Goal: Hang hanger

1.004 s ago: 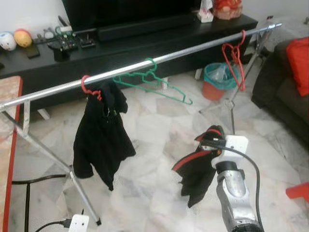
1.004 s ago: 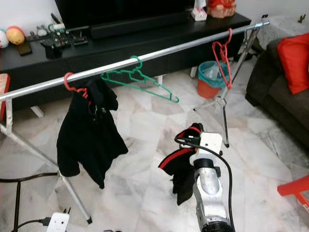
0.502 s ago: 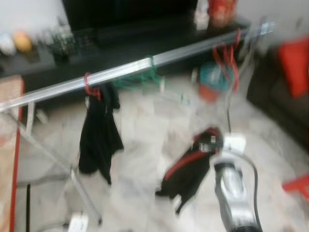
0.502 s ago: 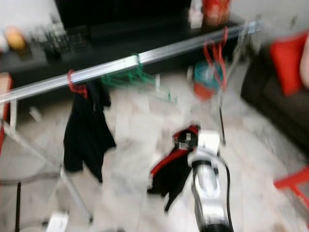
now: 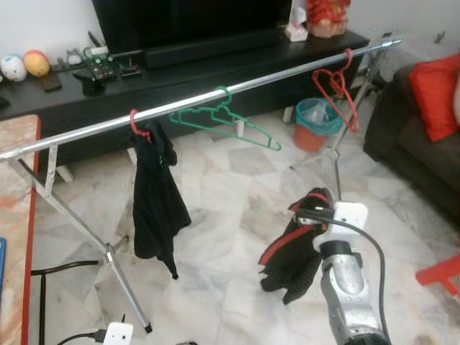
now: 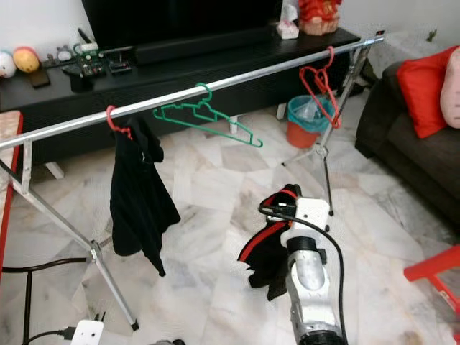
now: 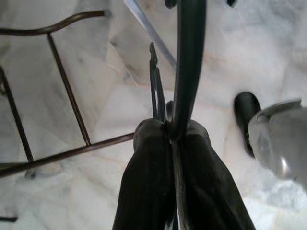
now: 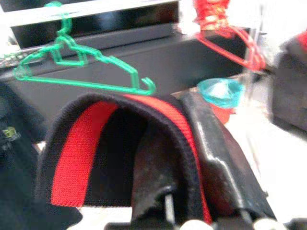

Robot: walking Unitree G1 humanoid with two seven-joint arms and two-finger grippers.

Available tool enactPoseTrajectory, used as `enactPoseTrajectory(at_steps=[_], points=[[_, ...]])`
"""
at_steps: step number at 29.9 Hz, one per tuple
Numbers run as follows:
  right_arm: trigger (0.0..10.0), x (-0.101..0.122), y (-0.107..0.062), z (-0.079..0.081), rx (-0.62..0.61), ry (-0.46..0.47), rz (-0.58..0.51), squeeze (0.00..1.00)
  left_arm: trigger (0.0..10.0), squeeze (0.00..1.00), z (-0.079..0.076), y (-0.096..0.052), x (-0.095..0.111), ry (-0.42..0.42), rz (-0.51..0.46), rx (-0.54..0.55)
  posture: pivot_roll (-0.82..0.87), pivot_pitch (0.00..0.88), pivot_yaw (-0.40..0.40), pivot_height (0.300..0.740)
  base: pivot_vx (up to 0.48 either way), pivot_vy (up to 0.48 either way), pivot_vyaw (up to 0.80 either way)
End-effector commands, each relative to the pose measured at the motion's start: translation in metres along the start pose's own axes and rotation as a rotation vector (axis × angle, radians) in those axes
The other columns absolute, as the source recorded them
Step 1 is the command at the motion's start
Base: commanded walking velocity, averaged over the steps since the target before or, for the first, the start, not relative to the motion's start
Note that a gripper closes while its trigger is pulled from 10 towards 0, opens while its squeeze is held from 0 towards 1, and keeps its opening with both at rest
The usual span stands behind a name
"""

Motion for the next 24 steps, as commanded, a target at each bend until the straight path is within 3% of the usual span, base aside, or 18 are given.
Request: enactPoseTrajectory(at_steps=[1,5,17,24], points=[[10.0,0.0041,0.0017,0.0014,0.007,-0.016,-0.015,0.00,10.0,0.00,-0.0009,-0.0046,-0.0153,0.007,0.042,-0.007,0.04,0.082,0.006,0.740,0.000,0.000,0.00],[10.0,0.0046,0.0011,0.0026,0.011,-0.029,-0.021,0.00,10.0,0.00,-0.0014,-0.0046,-0.0152,0.010,0.040,-0.009,0.04,0.077,0.009,0.740,0.000,0.000,0.24],[10.0,0.0026,-0.0009,0.0047,0.013,-0.016,-0.015,0.00,10.0,0.00,-0.0039,-0.0047,-0.0137,0.014,0.030,-0.018,0.04,0.071,0.013,0.740,0.000,0.000,0.77],[10.0,0.0036,-0.0001,0.0022,0.000,0.000,-0.018,0.00,10.0,0.00,-0.0043,-0.0046,-0.0131,0.011,0.029,-0.017,0.04,0.082,0.011,0.740,0.000,0.000,0.00]])
Point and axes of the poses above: a point about 5 cm out from each wrist's last joint towards the gripper, its own y axis pointing out of the wrist towards the gripper, its own x axis along the axis of the wrist's last joint, z = x × y, the point moved 5 cm from there along y, pointing out of the wrist towards the gripper, and after that the axes turned 6 degrees about -y, right-handed, at the moved point
